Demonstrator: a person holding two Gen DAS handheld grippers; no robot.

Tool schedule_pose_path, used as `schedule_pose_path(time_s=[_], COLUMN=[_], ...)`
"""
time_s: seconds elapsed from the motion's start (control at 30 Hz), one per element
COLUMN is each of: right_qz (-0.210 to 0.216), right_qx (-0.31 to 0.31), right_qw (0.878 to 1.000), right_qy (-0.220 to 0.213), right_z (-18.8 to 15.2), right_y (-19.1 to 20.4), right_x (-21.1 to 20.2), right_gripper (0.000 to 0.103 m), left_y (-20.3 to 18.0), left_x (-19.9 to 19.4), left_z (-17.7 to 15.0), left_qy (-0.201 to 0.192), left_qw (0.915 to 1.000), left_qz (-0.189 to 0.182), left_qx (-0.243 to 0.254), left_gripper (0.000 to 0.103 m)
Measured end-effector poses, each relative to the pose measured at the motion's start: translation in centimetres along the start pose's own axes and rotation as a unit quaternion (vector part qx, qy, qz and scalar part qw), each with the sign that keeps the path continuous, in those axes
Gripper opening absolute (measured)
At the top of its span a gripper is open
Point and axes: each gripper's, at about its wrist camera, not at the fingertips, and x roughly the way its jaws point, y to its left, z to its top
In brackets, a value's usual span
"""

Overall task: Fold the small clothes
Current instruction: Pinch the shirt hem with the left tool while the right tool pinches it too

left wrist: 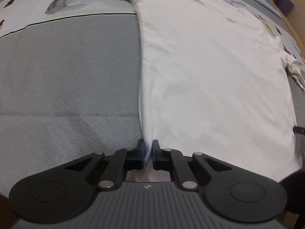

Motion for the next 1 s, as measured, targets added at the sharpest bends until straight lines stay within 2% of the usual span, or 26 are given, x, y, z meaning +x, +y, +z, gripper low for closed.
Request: schedule_pose_path(time_s=[0.23,0.37,0.47,0.6,0.67,0.7,0.77,0.83,0.9,0.93,1.0], right_qz=[-0.067,-0.033,-0.036,-0.051,-0.049,-0.041,-0.029,-0.038,-0.066,-0.072,-0.067], right_qx=[0.018,0.004,-0.034,-0.037,-0.025,-0.024,-0.035,-0.065,-0.093,-0.095,-0.079], right_qw=[0.997,0.999,0.999,0.998,0.998,0.998,0.997,0.996,0.993,0.993,0.994], right_qy=[-0.044,-0.022,-0.006,-0.012,-0.031,-0.048,-0.067,-0.045,0.002,-0.009,-0.034], right_z=[1.1,0.7,0.0,0.3,0.3,0.2,0.0,-0.4,-1.1,-1.2,-1.1], right_y=[-3.0,-3.1,-2.0,-2.3,-2.4,-2.3,-1.8,-1.2,-0.9,-0.9,-1.0], right_x=[-0.6,-0.1,0.2,-0.2,-1.1,-1.7,-2.2,-1.4,0.3,0.1,-0.9], right_gripper=[0.003,0.004,0.004,0.008,0.008,0.012,0.018,0.033,0.035,0.038,0.038], left_y=[-4.0,-2.5,-2.4,-3.8,-4.3,-4.4,-4.5,-4.5,-5.1,-5.4,-6.1], left_x=[-0.5,-0.8,-1.0,-1.6,-2.3,-2.9,-3.7,-3.0,-0.9,-0.5,-1.4], left_z=[-2.8,-2.7,-2.9,-3.1,-3.1,-3.1,-3.0,-2.7,-2.9,-2.5,-2.4], left_qy=[0.031,0.027,0.024,0.013,-0.013,-0.031,-0.056,-0.037,0.014,0.026,0.002], left_qw=[0.9966,0.9990,0.9991,0.9984,0.9981,0.9977,0.9968,0.9978,0.9973,0.9957,0.9946], left_qz=[-0.033,-0.015,0.006,0.007,0.001,0.003,-0.003,-0.016,0.008,0.020,0.027], left_qx=[0.070,0.032,0.035,0.055,0.059,0.060,0.057,0.052,0.072,0.087,0.100], left_gripper=[0.007,0.007,0.007,0.008,0.013,0.017,0.017,0.019,0.020,0.021,0.022])
